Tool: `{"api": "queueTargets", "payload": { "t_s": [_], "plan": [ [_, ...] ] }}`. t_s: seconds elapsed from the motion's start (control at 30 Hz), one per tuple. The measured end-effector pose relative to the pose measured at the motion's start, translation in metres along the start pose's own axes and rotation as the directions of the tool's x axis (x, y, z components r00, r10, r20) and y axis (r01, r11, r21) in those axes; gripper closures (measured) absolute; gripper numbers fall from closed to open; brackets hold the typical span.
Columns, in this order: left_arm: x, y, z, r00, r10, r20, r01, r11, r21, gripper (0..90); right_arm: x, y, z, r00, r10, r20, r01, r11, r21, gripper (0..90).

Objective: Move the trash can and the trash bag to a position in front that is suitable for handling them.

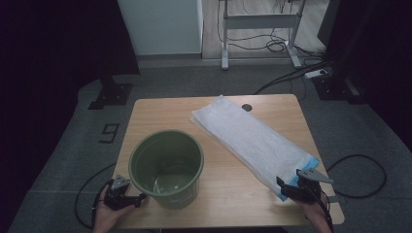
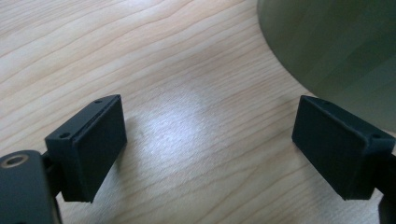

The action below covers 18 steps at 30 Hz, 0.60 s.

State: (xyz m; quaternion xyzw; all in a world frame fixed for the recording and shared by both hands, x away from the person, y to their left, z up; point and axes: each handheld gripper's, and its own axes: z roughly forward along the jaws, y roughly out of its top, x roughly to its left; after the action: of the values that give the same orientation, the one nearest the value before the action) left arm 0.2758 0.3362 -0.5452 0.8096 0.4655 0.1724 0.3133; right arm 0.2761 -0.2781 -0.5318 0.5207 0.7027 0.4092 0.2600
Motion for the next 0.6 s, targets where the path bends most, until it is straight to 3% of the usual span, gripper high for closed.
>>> {"api": "queueTargets", "payload": {
  "t_s": [0.13, 0.3, 0.4, 0.53, 0.6],
  "plan": [
    [0.002, -0.001, -0.005, 0.9998, 0.007, -0.020, -0.007, 0.9999, 0.008, 9.4, -0.004, -0.001, 0.003, 0.9996, -0.010, 0.025, 0.010, 1.000, 0.009, 14.0],
    [-0.002, -0.006, -0.018, 0.9997, -0.010, -0.021, 0.010, 0.9992, -0.038, 9.7, -0.005, -0.001, 0.000, 0.9995, -0.002, 0.032, 0.002, 1.000, 0.004, 14.0],
    [-0.012, -0.014, -0.034, 0.9999, 0.011, -0.006, -0.012, 0.9966, -0.082, 9.5, -0.005, -0.001, -0.001, 0.9994, 0.003, 0.034, -0.003, 1.000, 0.000, 14.0],
    [-0.022, -0.018, -0.043, 0.9992, 0.035, 0.022, -0.032, 0.9924, -0.119, 9.5, -0.007, -0.001, 0.000, 0.9995, 0.009, 0.030, -0.009, 1.000, 0.001, 14.0],
    [-0.033, -0.017, -0.048, 0.9931, 0.093, 0.071, -0.083, 0.9870, -0.138, 8.3, -0.009, 0.000, 0.001, 0.9994, 0.018, 0.030, -0.018, 1.000, 0.000, 14.0]
  ]
}}
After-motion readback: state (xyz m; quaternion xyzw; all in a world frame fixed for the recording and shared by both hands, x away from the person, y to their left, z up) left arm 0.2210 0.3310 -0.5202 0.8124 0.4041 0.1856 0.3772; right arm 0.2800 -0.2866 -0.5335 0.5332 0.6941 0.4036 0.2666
